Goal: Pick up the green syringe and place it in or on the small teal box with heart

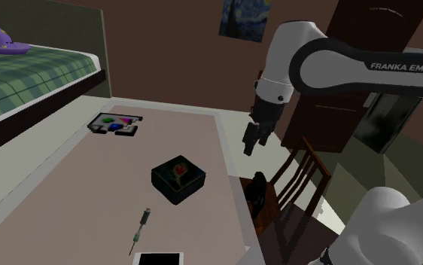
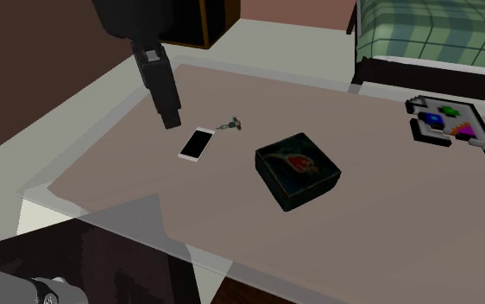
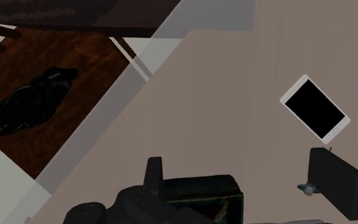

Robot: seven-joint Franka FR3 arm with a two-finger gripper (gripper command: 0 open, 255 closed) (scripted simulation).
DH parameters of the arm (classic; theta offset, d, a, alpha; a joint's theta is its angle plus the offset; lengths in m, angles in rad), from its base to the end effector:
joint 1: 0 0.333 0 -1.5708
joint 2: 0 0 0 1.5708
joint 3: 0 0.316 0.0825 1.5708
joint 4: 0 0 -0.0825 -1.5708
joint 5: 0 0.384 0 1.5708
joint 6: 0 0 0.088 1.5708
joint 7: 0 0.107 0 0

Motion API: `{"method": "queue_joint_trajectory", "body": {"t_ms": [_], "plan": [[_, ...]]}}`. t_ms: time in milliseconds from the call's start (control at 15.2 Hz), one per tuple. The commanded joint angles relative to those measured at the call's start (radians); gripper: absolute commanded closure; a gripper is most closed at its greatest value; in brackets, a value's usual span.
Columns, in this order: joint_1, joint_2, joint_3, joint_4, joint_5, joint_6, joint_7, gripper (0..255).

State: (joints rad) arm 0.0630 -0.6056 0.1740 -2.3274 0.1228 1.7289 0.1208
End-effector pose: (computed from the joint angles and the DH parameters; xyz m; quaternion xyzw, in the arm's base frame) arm 0.3558 0.1084 0.5531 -0.9994 -0.0332 0.0014 0.0112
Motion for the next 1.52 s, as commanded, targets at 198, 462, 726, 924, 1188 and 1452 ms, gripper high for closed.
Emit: {"method": "queue_joint_trajectory", "body": {"t_ms": [198,462,726,924,1188,1452], "plan": [[0.029,0.140,0.071,0.036,0.011,0.111,0.023,0],[0.049,0.263,0.128,0.079,0.001,0.193,0.047,0],[0.066,0.395,0.181,0.138,-0.028,0.265,0.079,0],[0.081,0.498,0.218,0.193,-0.064,0.309,0.109,0],[0.110,0.642,0.258,0.280,-0.130,0.355,0.156,0],[0.153,0.790,0.280,0.384,-0.210,0.381,0.204,0]]}}
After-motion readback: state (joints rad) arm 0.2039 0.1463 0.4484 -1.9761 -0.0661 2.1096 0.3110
